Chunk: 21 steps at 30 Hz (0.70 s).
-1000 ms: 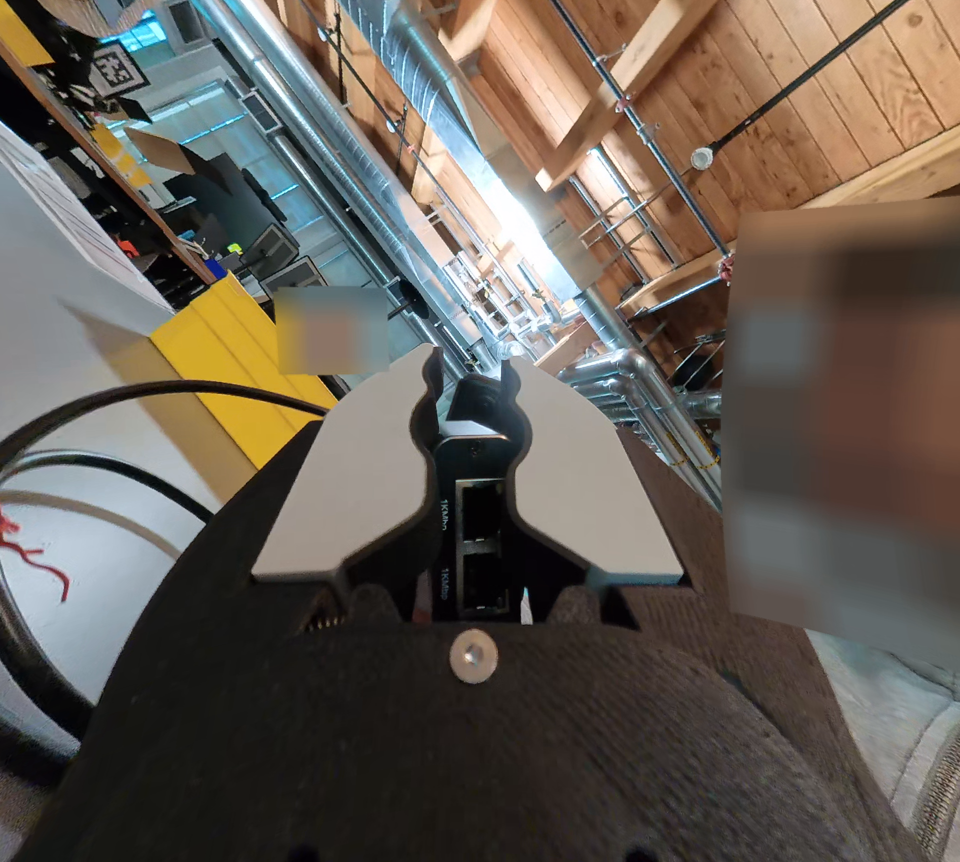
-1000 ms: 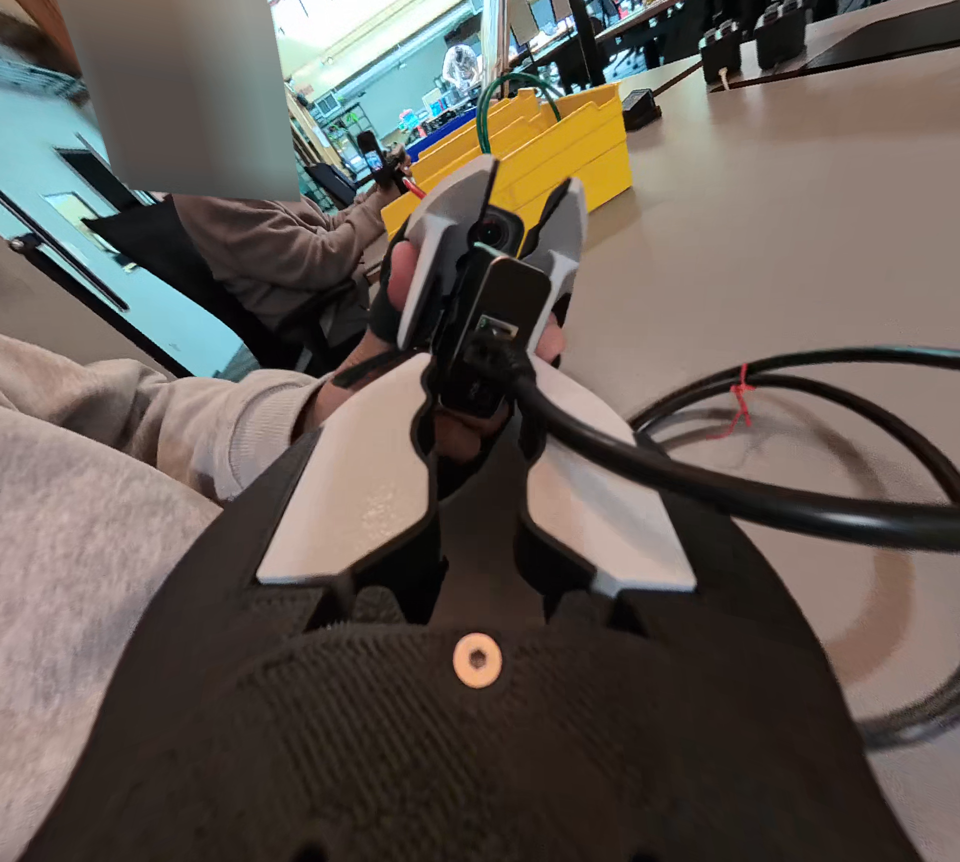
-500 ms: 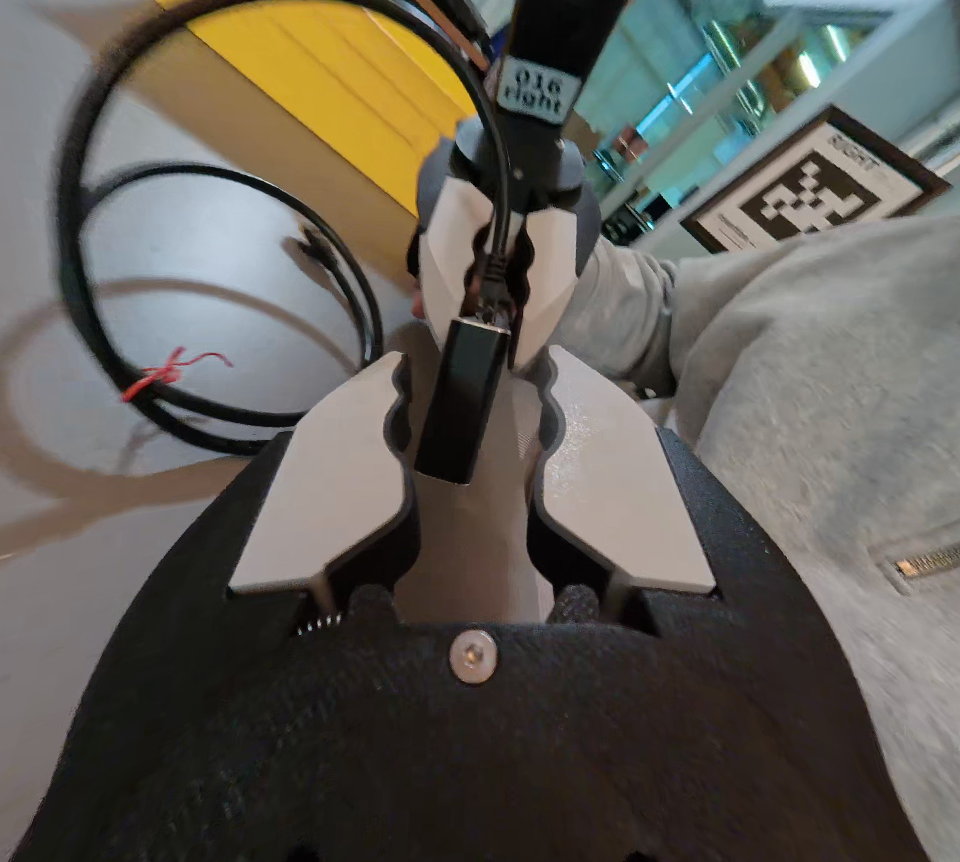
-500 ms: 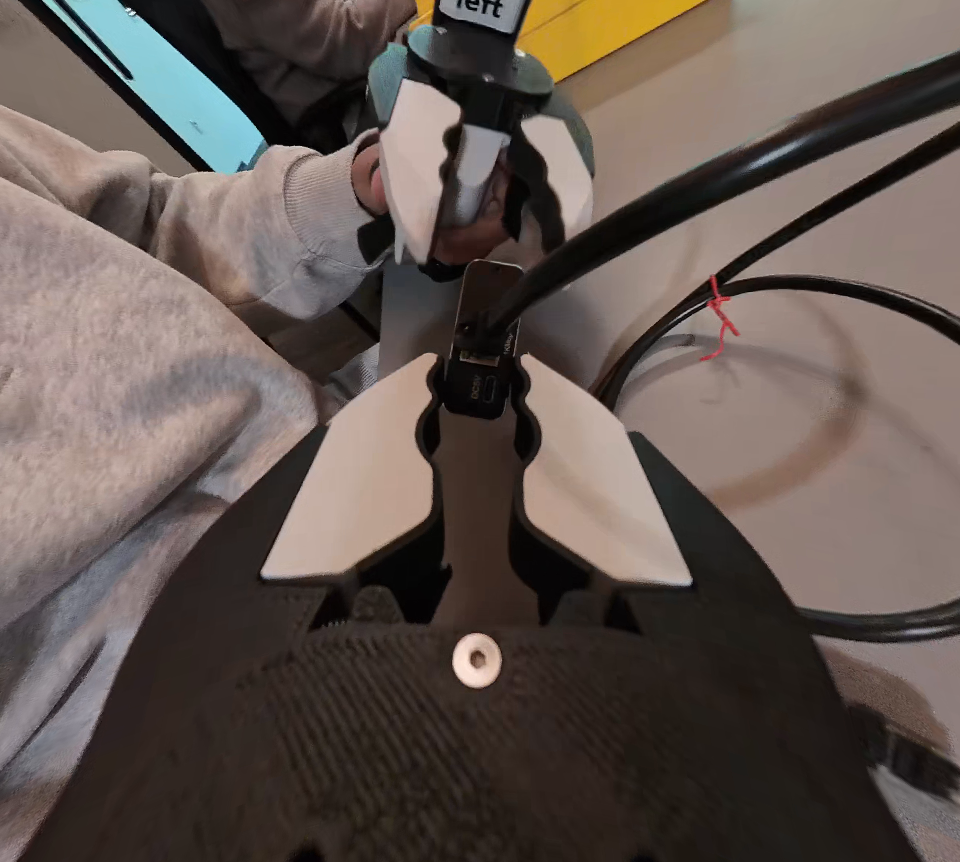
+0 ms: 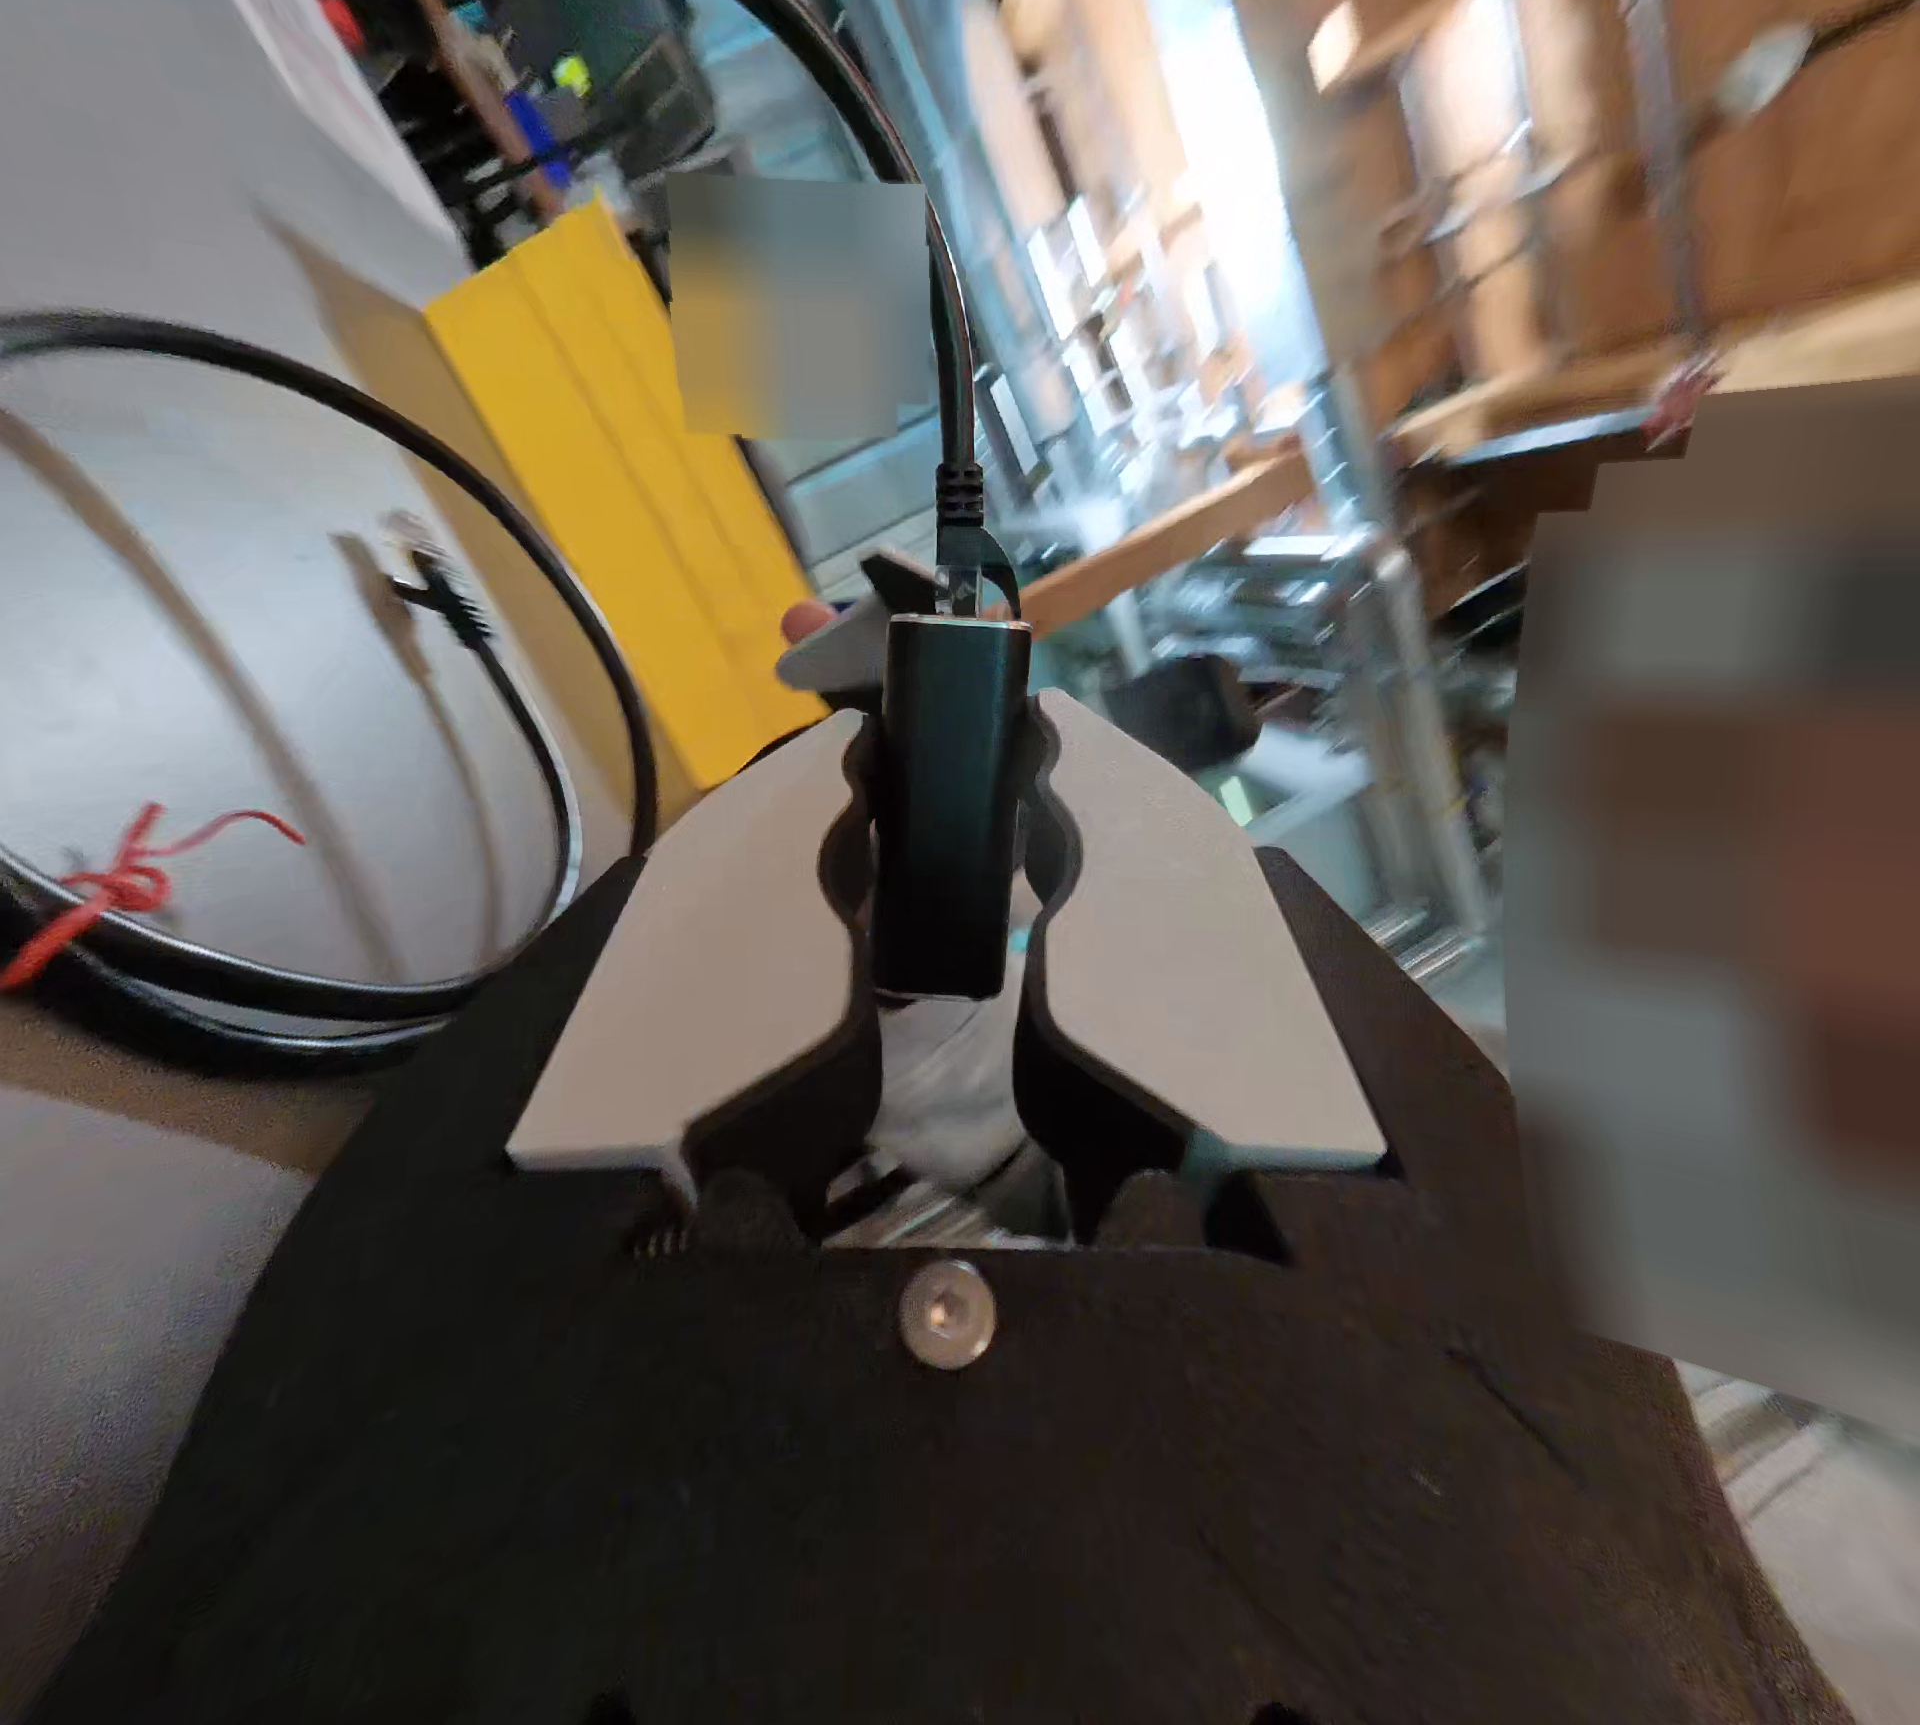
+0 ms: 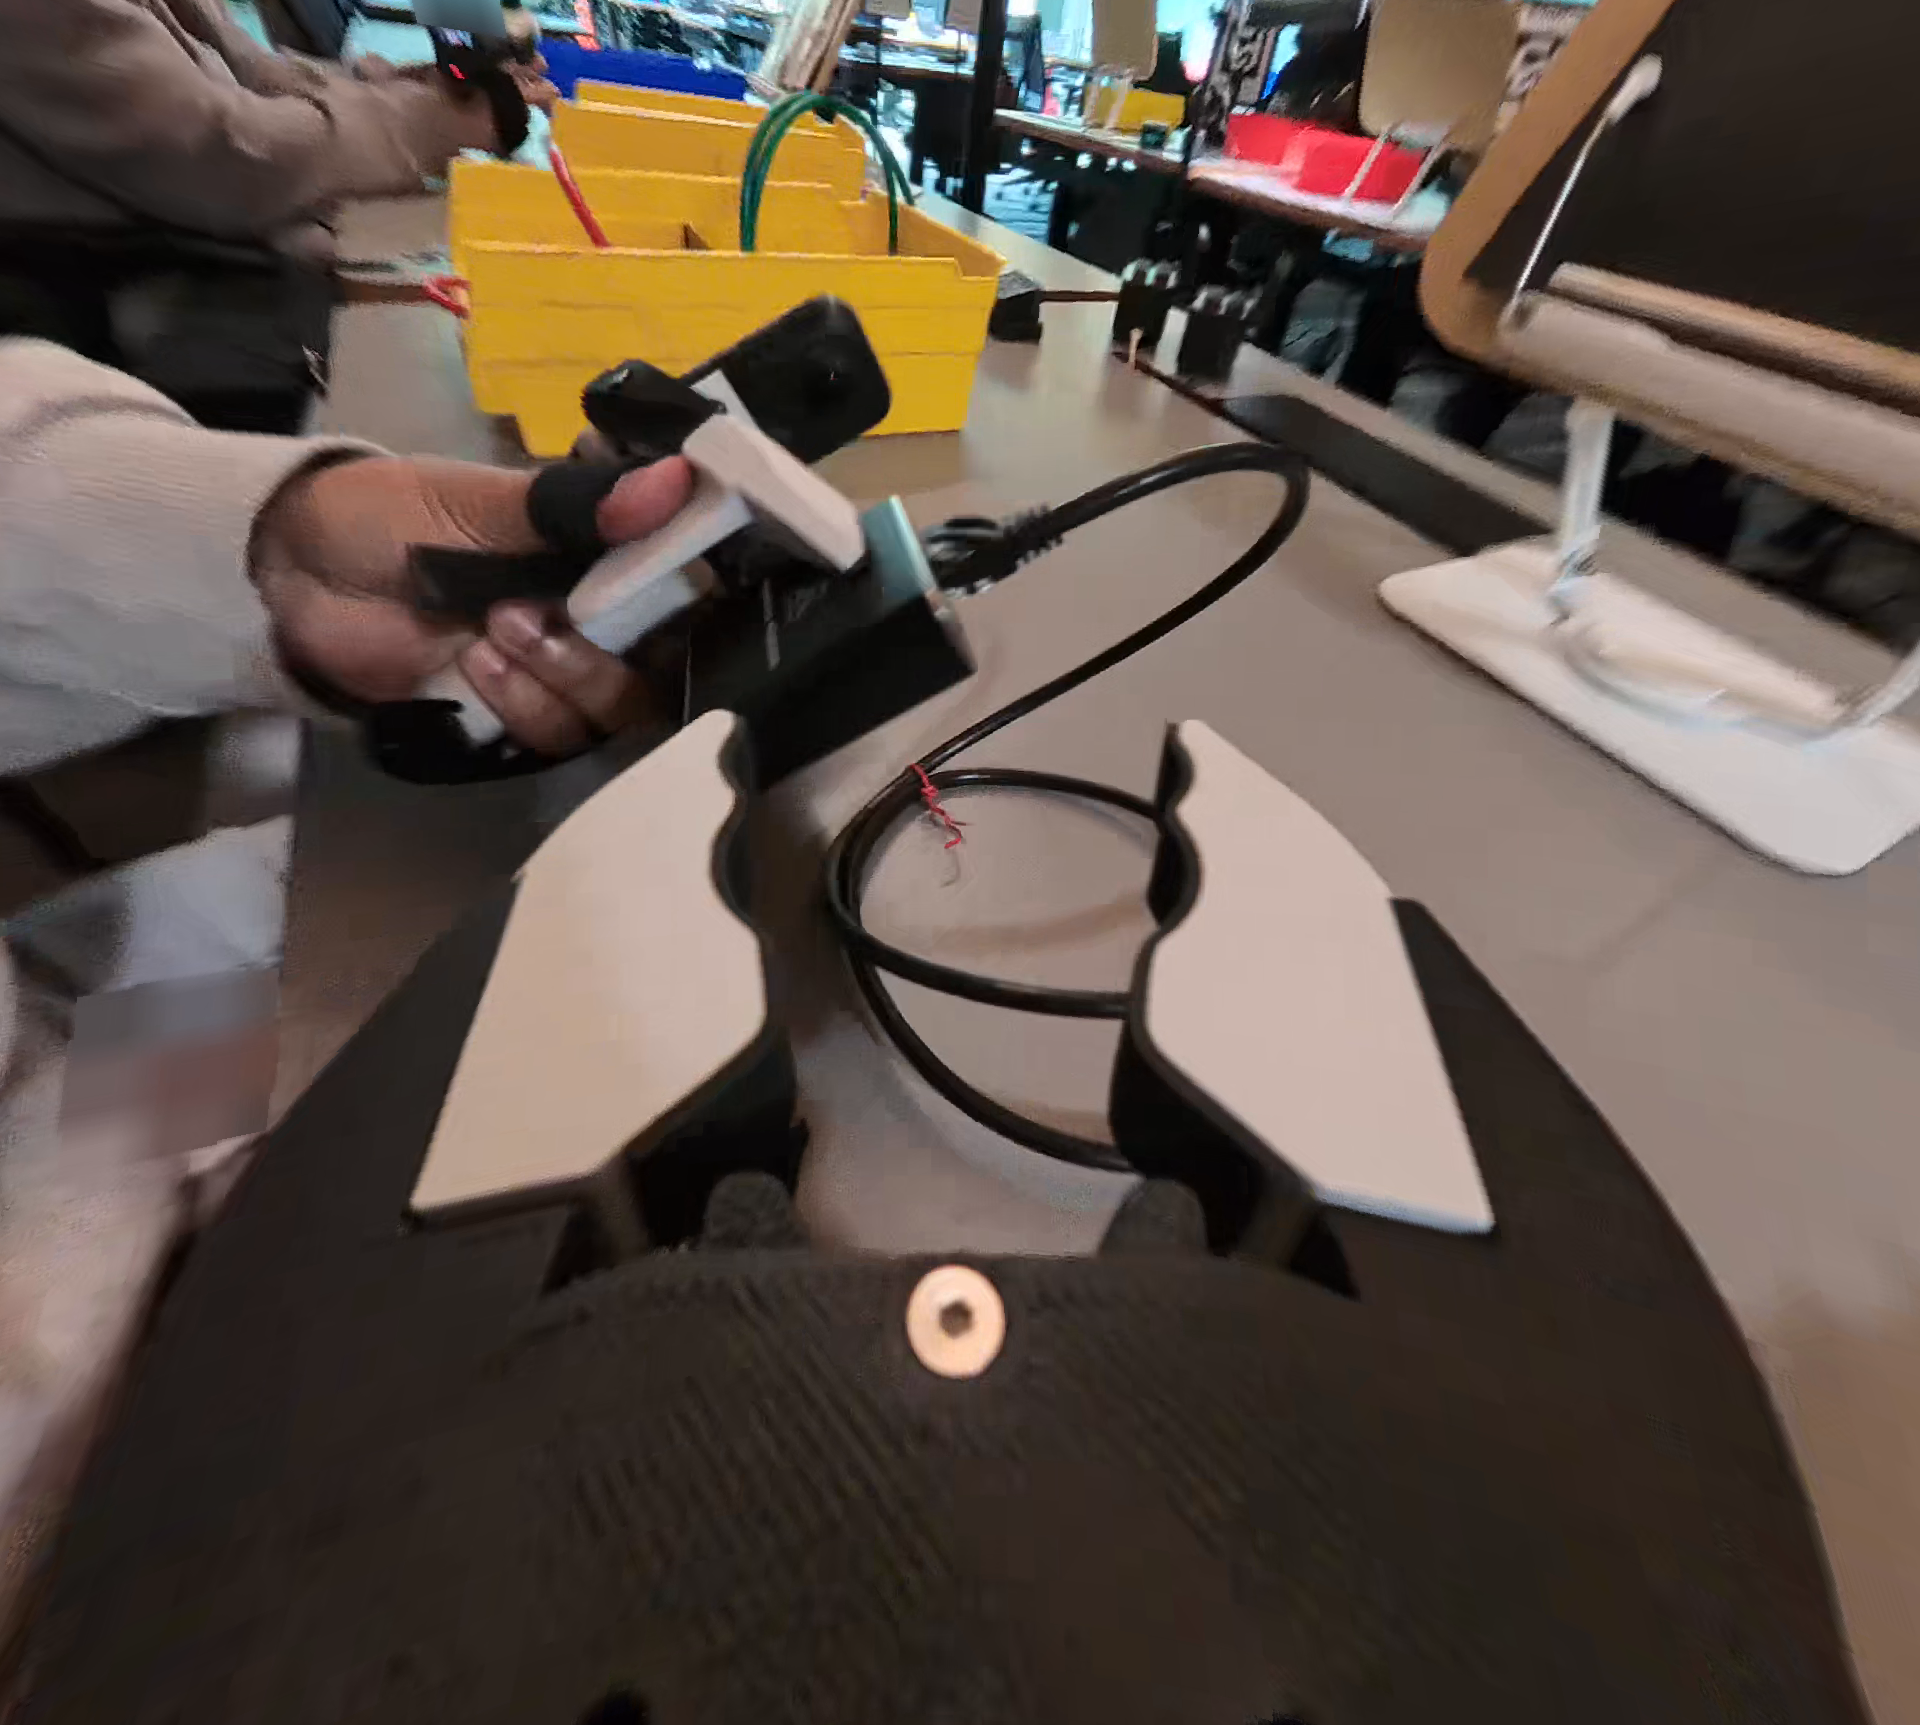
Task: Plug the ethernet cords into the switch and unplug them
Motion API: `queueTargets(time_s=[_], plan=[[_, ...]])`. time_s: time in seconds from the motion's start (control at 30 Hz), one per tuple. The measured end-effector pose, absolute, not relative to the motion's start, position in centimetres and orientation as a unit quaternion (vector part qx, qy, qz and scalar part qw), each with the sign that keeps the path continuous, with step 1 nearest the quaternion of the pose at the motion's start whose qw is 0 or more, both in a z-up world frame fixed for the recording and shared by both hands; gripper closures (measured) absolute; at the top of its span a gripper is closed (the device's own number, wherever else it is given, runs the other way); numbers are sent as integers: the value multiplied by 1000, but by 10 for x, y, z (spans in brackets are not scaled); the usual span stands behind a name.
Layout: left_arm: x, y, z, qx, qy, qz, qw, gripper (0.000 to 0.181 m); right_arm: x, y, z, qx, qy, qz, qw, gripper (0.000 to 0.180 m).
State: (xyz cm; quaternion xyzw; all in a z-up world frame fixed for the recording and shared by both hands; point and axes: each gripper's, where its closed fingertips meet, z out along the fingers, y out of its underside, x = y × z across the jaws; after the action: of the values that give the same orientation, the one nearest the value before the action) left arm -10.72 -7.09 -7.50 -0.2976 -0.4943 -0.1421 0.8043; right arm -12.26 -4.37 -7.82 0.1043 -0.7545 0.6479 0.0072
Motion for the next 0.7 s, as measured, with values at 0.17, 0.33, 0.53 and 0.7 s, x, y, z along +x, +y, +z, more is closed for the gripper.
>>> queueTargets(time_s=[0.17, 0.33, 0.53, 0.7], plan=[[-106, -55, -69, -258, -484, -164, 820, 156, -95, -56, -85, 152, -756, 631, 87, 86], [-103, -45, -65, -255, -461, -195, 827, 157, -97, -53, -80, 179, -746, 626, 142, 109], [-98, -34, -58, -315, -422, -216, 822, 123, -100, -43, -69, 146, -735, 661, -21, 109], [-93, -30, -62, -310, -410, -277, 812, 110, -82, -27, -71, 181, -723, 639, -187, 109]])
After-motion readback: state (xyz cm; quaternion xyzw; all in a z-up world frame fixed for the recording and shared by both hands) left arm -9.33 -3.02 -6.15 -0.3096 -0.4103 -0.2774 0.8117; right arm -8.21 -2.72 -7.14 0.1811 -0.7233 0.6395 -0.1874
